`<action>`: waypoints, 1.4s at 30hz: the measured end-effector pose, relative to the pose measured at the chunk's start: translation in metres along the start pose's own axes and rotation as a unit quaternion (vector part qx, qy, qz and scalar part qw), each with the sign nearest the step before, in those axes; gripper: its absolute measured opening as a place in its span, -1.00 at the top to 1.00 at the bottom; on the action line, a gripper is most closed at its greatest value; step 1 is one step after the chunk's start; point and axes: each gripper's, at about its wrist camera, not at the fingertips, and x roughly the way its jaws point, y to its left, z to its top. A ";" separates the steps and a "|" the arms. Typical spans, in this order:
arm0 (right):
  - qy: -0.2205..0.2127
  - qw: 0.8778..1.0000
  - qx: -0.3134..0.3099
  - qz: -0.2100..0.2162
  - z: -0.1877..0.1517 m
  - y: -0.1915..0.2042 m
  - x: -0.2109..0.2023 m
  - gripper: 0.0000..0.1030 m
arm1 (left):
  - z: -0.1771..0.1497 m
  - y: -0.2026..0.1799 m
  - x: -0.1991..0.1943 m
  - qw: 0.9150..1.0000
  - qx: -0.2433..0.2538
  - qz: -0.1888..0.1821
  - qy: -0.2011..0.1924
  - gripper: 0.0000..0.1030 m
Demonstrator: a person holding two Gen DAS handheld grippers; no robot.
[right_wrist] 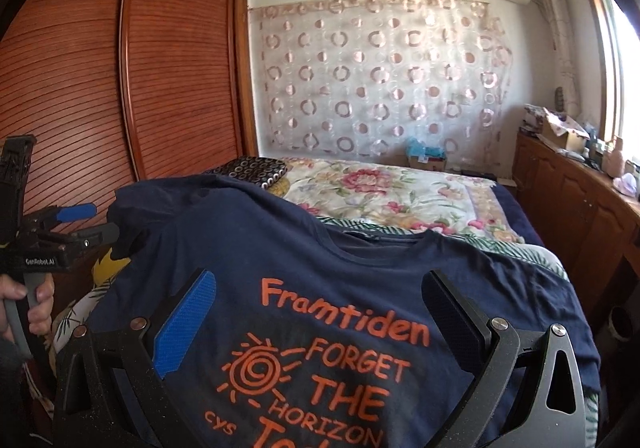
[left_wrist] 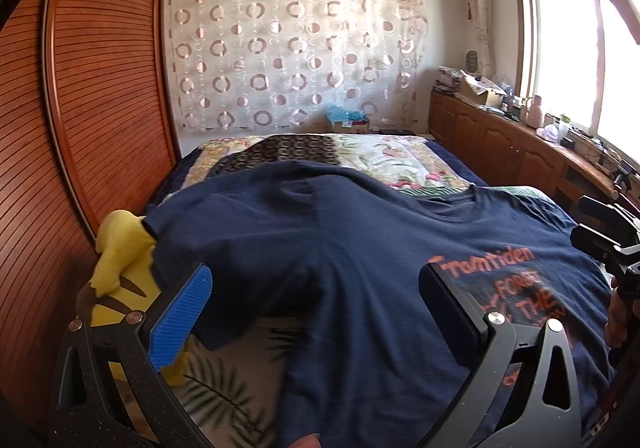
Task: Fold small clothes
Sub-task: 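Move the left tool to the shirt's side edge and grasp it, then fold the grasped side over toward the shirt's center, open left tool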
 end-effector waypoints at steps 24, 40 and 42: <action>0.055 0.996 -0.007 0.074 0.005 -0.037 0.030 -0.99 | 0.034 0.109 0.061 0.997 -0.009 0.022 0.078 0.05; 0.035 0.997 0.012 0.062 0.001 -0.029 0.027 -0.99 | 0.067 0.081 0.030 0.998 0.035 0.000 0.055 0.94; 0.034 0.997 0.017 0.060 0.000 -0.030 0.026 -0.99 | 0.080 0.065 0.023 0.998 0.045 -0.014 0.048 0.94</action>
